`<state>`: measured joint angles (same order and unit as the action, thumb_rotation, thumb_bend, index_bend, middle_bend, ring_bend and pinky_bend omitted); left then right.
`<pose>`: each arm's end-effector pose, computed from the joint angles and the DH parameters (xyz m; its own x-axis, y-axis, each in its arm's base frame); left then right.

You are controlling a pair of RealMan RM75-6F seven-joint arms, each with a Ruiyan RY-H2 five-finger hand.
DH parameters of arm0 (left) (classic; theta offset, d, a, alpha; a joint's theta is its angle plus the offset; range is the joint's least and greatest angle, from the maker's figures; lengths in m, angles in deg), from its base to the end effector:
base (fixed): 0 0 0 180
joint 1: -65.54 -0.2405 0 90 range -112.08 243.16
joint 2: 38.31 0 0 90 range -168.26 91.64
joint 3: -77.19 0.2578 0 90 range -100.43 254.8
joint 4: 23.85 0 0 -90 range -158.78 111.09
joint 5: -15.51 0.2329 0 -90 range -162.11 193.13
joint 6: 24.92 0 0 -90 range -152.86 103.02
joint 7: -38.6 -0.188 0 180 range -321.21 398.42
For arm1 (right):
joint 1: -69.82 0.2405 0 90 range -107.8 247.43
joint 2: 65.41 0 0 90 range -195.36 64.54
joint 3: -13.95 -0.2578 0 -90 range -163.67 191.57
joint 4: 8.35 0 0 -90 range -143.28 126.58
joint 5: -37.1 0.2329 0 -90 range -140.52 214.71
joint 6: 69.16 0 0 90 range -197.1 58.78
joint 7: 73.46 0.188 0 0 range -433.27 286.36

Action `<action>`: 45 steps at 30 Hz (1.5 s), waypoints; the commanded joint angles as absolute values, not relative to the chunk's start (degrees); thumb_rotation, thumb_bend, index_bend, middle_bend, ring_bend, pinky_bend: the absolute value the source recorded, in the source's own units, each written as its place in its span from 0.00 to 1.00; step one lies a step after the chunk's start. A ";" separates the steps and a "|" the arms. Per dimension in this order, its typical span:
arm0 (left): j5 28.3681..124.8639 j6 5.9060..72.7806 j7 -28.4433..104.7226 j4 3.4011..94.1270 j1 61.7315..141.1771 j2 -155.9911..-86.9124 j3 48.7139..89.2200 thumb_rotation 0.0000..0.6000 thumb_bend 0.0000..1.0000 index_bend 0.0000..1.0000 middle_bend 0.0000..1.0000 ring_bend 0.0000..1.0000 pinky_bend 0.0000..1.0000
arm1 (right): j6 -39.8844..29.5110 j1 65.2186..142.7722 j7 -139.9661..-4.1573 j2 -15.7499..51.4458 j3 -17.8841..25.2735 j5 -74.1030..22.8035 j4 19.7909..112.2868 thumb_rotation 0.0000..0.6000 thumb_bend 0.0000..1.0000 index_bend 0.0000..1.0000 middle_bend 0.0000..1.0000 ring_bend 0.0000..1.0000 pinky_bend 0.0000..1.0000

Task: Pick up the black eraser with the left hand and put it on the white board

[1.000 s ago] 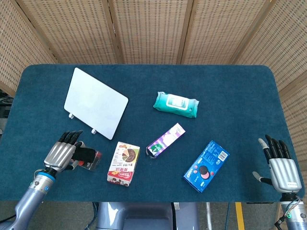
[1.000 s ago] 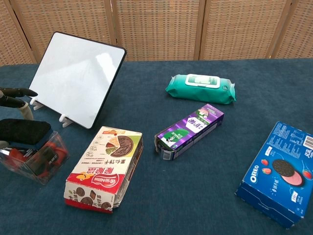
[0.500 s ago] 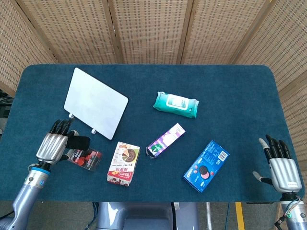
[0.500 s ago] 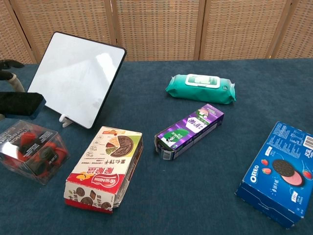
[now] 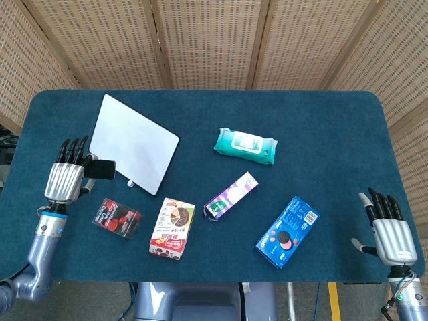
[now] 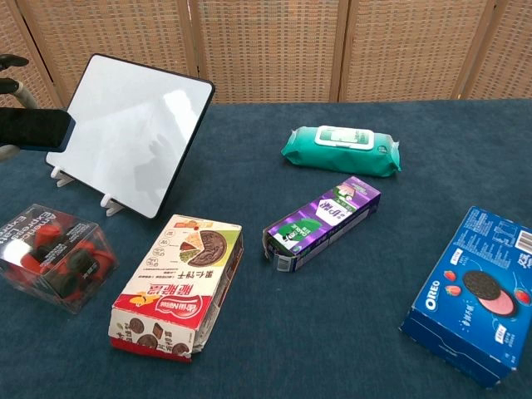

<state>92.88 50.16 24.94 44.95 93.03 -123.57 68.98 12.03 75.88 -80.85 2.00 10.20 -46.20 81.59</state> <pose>-0.2694 0.3779 0.0540 0.5886 -0.1070 0.8013 0.7874 -0.1486 -0.5983 -0.3307 -0.2375 0.1180 0.4903 -0.0499 0.8701 -0.8708 0.0124 0.4914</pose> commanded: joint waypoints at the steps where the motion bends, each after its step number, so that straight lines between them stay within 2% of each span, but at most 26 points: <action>1: 94.59 48.76 29.06 34.35 96.51 -130.62 67.20 1.00 0.37 0.47 0.00 0.00 0.00 | 11.86 75.99 -80.67 2.05 10.09 -46.02 81.42 1.00 0.04 0.03 0.00 0.00 0.00; 12: 95.98 48.96 36.10 17.71 102.02 -140.48 64.77 1.00 0.37 0.47 0.00 0.00 0.00 | 11.10 76.22 -78.16 1.69 9.32 -44.56 80.75 1.00 0.04 0.02 0.00 0.00 0.00; 25: 98.28 51.99 45.49 -0.95 105.78 -150.14 65.41 1.00 0.37 0.47 0.00 0.00 0.00 | 10.97 76.30 -76.07 1.51 8.97 -44.14 80.25 1.00 0.04 0.02 0.00 0.00 0.00; 33: 98.59 49.97 46.76 -7.09 107.51 -152.76 66.41 1.00 0.37 0.47 0.00 0.00 0.00 | 10.88 76.39 -75.59 1.73 8.77 -43.81 79.84 1.00 0.04 0.02 0.00 0.00 0.00; 45: 97.02 45.19 47.18 -10.68 110.24 -153.84 65.95 1.00 0.37 0.47 0.00 0.00 0.00 | 10.49 76.67 -76.10 2.19 8.58 -43.23 79.45 1.00 0.04 0.02 0.00 0.00 0.00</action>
<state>97.16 45.41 47.13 -10.53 110.07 -153.72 65.99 10.51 76.65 -76.08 2.17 8.60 -43.26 79.48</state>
